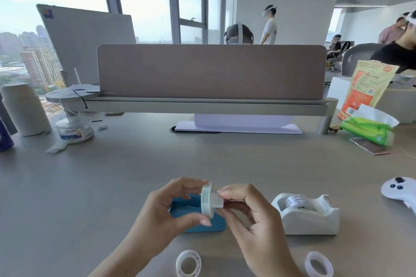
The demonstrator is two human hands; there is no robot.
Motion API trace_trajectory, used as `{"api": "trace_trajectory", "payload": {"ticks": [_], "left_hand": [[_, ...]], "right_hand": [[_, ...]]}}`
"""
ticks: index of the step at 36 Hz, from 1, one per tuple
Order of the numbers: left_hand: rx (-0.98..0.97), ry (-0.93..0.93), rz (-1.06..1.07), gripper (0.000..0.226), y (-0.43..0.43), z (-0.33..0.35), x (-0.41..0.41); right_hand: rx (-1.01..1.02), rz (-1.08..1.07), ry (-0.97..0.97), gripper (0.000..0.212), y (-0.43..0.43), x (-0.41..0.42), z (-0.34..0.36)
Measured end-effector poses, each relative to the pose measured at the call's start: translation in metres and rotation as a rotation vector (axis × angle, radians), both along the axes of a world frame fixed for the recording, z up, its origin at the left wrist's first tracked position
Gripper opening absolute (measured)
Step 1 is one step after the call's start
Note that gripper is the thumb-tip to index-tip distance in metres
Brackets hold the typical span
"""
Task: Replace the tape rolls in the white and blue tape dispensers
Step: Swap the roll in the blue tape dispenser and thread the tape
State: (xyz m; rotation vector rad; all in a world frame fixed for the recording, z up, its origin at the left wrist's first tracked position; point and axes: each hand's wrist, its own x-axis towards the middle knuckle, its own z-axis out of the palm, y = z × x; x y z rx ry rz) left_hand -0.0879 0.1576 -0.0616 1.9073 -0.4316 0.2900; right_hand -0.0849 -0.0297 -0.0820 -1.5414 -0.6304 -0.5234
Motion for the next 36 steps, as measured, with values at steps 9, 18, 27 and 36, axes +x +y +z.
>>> {"api": "trace_trajectory", "payload": {"ticks": [9,18,27,36], "left_hand": [[-0.068,0.02,0.001,0.049,-0.0009,-0.0002,-0.001],[-0.112,-0.034,0.012,0.056,-0.0034,0.0062,-0.0054],[-0.152,-0.025,0.021,0.056,-0.0032,0.0057,-0.0063],[-0.299,0.168,-0.047,0.065,-0.0071,0.0022,-0.006]], "right_hand": [[-0.069,-0.023,-0.06,0.016,-0.0009,0.0009,0.0022],[-0.08,-0.017,-0.056,0.029,-0.002,0.0009,0.0016],[-0.087,-0.006,-0.02,0.027,-0.0013,0.0008,0.0026],[-0.041,0.005,0.047,0.02,-0.0003,0.0017,0.0037]]}}
